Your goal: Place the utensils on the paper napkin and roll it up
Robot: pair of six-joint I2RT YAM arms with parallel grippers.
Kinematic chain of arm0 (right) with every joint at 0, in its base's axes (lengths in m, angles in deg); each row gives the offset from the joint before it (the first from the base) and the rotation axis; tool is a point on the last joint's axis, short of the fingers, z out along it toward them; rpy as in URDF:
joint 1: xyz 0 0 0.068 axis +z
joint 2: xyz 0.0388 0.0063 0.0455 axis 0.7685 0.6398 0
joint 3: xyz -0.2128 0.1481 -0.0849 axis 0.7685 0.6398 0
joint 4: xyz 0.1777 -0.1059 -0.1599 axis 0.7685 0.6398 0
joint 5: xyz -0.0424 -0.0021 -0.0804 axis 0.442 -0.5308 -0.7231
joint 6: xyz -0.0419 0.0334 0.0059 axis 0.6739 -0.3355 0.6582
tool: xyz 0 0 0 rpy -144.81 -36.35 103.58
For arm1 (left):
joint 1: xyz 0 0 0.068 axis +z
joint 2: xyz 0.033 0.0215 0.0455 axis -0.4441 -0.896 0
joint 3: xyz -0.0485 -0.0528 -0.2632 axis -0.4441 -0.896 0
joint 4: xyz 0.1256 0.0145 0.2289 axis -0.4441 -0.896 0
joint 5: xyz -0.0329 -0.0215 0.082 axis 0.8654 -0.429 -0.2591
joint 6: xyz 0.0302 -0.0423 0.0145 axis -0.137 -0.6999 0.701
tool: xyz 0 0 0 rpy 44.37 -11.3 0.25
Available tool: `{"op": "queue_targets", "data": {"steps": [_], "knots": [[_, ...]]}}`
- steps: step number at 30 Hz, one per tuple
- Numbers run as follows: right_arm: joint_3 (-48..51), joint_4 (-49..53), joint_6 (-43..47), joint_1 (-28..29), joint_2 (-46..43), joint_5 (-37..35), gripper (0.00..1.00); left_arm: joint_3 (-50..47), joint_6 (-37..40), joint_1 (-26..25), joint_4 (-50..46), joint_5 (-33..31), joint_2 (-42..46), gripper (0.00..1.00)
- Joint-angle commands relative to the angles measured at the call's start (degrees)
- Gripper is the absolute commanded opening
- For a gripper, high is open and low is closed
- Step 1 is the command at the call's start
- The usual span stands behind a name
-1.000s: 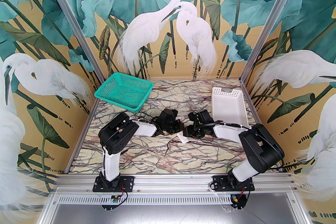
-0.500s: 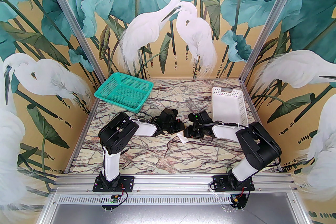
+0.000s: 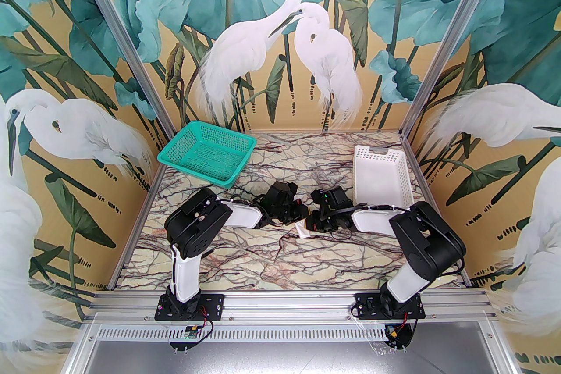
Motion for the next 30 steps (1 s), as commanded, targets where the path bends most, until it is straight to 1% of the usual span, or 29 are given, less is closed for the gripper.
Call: {"op": "queue_targets", "data": {"steps": [1, 4, 8, 11, 14, 16, 18, 21, 25, 30], "knots": [[2.7, 5.8, 1.4, -0.6, 0.9, -1.0, 0.00, -0.7, 2.8, 0.1, -1.9, -2.3, 4.9, 0.09], [3.6, 5.8, 1.6, -1.4, 0.3, -1.1, 0.00, -1.2, 5.0, 1.1, -5.2, -3.0, 8.5, 0.18], [4.2, 6.3, 1.8, -2.1, 0.0, -1.1, 0.00, -3.6, 7.0, 2.9, -8.1, -4.2, 14.7, 0.25], [4.7, 6.1, 1.0, -2.6, -0.2, -1.1, 0.00, -6.9, 8.1, 4.3, -11.4, -6.4, 20.2, 0.30], [4.9, 6.0, 0.7, -2.8, 0.0, -1.4, 0.00, -10.0, 9.0, 4.6, -15.2, -9.9, 24.7, 0.37], [4.9, 6.0, 0.5, -2.9, 0.5, -1.5, 0.00, -12.3, 8.4, 4.6, -15.1, -10.6, 25.9, 0.38], [5.0, 5.5, 0.2, -2.9, 0.8, -1.4, 0.00, -13.9, 7.3, 4.0, -13.3, -11.0, 25.8, 0.38], [5.0, 5.2, 0.1, -2.9, 1.3, -1.2, 0.00, -13.9, 6.1, 2.2, -10.4, -10.8, 22.7, 0.41], [5.0, 5.5, 0.1, -2.9, 0.9, -1.3, 0.00, -11.4, 4.6, -0.1, -8.4, -11.3, 17.4, 0.49], [5.0, 5.7, 0.3, -2.9, 0.5, -1.2, 0.00, -9.4, 2.6, -1.2, -7.4, -12.9, 13.4, 0.50]]}}
